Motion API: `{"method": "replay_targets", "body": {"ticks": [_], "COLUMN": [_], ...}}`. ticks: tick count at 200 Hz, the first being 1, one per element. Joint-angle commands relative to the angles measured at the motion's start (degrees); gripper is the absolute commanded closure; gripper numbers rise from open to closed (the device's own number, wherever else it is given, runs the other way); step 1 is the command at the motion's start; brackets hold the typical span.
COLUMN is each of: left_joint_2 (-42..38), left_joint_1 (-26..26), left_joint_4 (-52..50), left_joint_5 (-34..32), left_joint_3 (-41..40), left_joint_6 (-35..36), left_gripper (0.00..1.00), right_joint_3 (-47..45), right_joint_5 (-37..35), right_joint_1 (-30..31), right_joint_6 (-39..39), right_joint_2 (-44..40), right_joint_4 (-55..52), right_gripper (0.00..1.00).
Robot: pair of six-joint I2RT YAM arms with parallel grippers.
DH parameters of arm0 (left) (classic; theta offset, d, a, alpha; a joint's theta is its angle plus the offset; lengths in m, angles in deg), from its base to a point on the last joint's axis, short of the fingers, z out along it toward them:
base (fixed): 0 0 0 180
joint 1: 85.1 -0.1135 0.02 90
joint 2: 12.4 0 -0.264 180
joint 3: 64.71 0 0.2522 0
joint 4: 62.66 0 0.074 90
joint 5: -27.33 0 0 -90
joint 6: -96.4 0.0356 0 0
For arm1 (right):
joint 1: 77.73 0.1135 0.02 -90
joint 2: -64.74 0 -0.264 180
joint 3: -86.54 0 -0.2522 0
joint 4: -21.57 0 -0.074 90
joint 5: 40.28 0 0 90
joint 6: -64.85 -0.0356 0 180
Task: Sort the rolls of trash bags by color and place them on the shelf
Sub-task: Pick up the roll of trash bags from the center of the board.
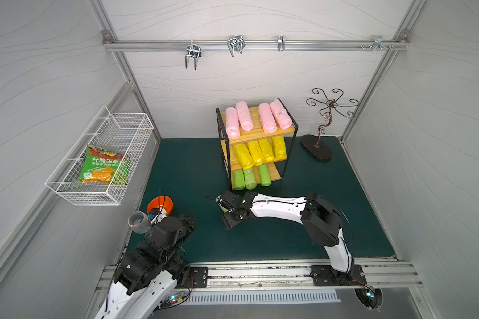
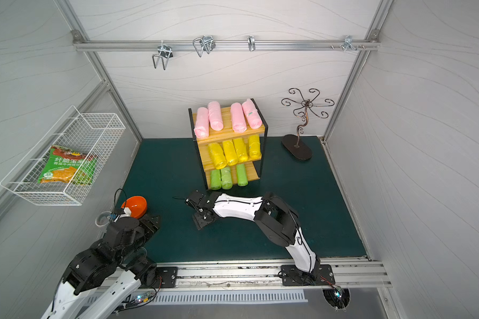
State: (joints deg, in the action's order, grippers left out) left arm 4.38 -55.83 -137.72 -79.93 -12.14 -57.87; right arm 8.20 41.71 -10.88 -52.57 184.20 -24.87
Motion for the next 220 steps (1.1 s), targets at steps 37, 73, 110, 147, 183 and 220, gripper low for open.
{"method": "replay_targets", "body": {"ticks": [37, 73, 110, 147, 183, 220], "left_joint_2": [-1.9, -2.3, -2.7, -2.8, -2.6, -2.0], "left_joint_1": [-0.2, -0.2, -0.2, -0.2, -0.1, -0.2], "left_joint_4": [-0.3, -0.7, -1.2, -1.0, 0.5, 1.7], "left_joint_5": [-1.4, -1.6, -1.9, -1.7, -1.4, -0.3], "left_joint_3": [-0.9, -1.4, -1.5, -1.7, -2.2, -2.9], "left_joint_6": [-0.8, -0.9, -0.8, -0.8, -0.7, -0.9], "left_gripper": [0.32, 0.33, 0.33, 0.34, 0.35, 0.36], "right_joint_3": [-1.1, -0.8, -5.0, -24.3, -36.0, -37.1], "right_joint_5": [-0.6, -1.2, -2.5, -1.3, -3.3, 1.1], "right_joint_1": [-1.3, -1.8, -2.3, -8.3, -16.7, -26.9], "right_joint_6": [1.1, 2.0, 2.4, -3.9, -7.0, -5.9], "right_joint_2": [0.4, -0.5, -7.1, -25.5, -41.1, -42.0], "right_joint_4": [-0.9, -1.2, -0.1, 11.4, 14.1, 11.6], "right_gripper": [0.57, 0.94, 1.0, 1.0, 1.0, 1.0]}}
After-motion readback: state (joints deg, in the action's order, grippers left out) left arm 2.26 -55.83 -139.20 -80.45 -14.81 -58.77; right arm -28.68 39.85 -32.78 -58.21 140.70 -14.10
